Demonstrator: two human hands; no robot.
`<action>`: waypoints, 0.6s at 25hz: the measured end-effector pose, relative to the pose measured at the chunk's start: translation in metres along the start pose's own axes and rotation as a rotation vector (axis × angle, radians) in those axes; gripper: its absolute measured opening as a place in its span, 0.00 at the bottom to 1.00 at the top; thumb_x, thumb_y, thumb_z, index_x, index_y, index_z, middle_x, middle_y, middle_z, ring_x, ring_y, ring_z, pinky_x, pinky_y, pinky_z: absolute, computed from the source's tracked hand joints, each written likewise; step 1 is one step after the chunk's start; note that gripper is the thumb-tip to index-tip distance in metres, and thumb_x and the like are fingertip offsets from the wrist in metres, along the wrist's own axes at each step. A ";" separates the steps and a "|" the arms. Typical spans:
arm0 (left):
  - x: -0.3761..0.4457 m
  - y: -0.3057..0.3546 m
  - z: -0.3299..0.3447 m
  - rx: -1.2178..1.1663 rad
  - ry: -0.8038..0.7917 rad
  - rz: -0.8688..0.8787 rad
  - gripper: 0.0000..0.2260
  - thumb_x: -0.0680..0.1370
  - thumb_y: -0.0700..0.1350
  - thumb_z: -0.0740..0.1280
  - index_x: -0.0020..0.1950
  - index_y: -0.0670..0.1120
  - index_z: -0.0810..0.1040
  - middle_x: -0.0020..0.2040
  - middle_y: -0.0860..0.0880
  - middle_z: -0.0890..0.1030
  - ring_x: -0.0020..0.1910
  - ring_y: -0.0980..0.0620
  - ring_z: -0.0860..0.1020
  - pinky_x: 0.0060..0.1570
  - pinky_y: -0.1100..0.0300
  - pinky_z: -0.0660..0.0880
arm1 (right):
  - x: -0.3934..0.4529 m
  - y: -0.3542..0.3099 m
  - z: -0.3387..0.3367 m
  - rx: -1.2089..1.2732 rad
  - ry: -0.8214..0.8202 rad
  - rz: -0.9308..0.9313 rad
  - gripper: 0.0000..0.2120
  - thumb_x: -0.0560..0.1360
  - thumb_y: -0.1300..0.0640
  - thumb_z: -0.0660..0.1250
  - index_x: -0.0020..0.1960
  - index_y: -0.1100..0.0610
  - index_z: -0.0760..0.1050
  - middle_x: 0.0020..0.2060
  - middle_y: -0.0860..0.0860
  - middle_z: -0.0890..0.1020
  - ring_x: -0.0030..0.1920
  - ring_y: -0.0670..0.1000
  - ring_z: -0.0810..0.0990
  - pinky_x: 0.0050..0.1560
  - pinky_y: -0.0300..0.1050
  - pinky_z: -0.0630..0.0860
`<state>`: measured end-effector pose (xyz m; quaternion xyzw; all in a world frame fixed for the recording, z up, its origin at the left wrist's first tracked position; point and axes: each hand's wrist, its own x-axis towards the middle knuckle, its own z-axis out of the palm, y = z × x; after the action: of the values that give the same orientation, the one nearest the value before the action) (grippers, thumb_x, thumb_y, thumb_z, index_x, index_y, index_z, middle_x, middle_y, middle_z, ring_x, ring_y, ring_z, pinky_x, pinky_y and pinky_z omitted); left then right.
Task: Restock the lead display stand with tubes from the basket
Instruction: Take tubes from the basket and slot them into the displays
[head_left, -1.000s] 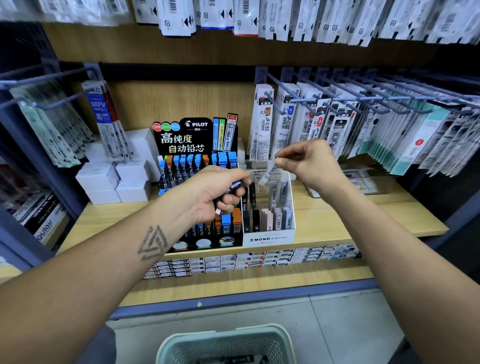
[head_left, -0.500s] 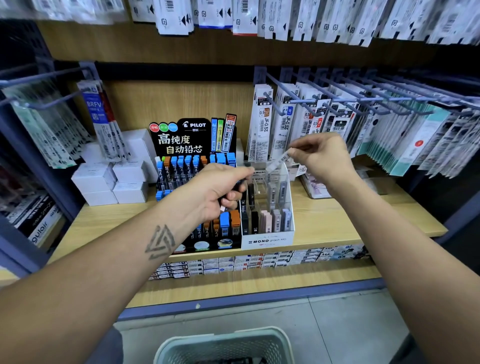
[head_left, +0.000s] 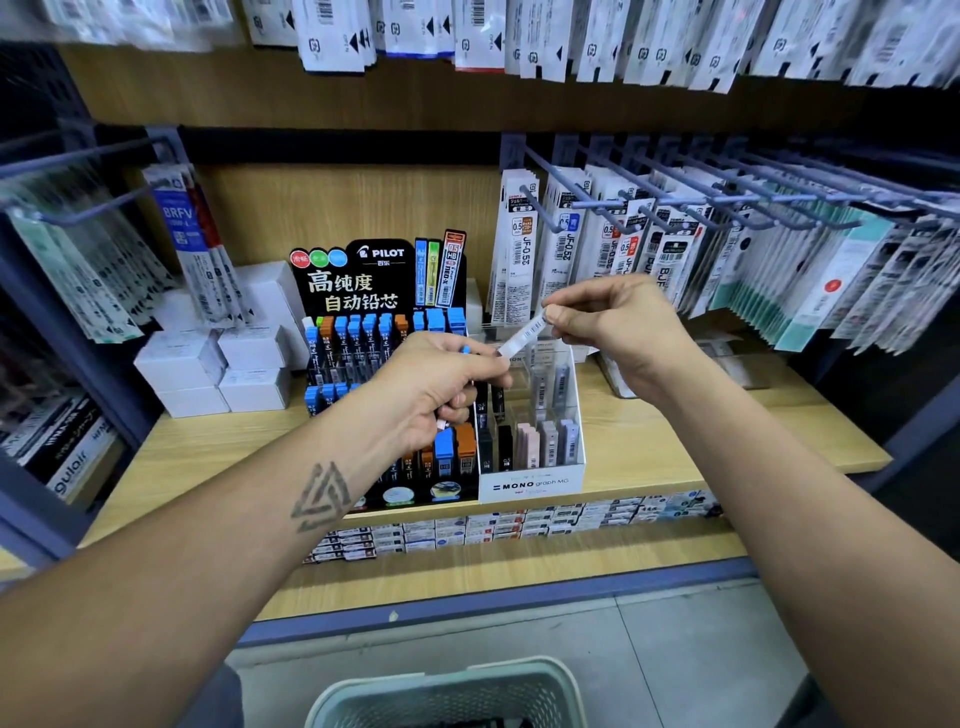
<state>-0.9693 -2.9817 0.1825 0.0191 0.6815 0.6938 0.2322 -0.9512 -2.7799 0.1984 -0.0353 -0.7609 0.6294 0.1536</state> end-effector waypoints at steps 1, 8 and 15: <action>0.000 0.001 0.000 0.004 0.008 0.003 0.06 0.77 0.35 0.71 0.53 0.35 0.81 0.40 0.39 0.84 0.21 0.57 0.63 0.19 0.68 0.58 | 0.003 0.001 -0.002 -0.045 0.039 -0.035 0.07 0.72 0.70 0.74 0.47 0.61 0.83 0.36 0.55 0.84 0.35 0.48 0.82 0.39 0.36 0.78; -0.001 0.004 -0.005 -0.016 0.016 0.020 0.07 0.77 0.39 0.73 0.41 0.40 0.77 0.31 0.45 0.76 0.20 0.57 0.63 0.18 0.67 0.57 | 0.025 0.015 0.000 -0.687 0.192 -0.282 0.05 0.74 0.61 0.75 0.49 0.58 0.85 0.41 0.51 0.85 0.43 0.48 0.83 0.52 0.41 0.81; -0.001 0.004 -0.008 -0.005 0.017 0.024 0.07 0.77 0.40 0.73 0.43 0.40 0.77 0.31 0.46 0.75 0.20 0.57 0.63 0.18 0.67 0.58 | 0.042 0.037 0.016 -0.865 0.087 -0.228 0.04 0.76 0.58 0.73 0.50 0.53 0.85 0.45 0.51 0.86 0.48 0.52 0.83 0.55 0.49 0.80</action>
<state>-0.9724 -2.9897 0.1859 0.0207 0.6814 0.6983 0.2184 -1.0007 -2.7772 0.1684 -0.0388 -0.9459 0.2305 0.2251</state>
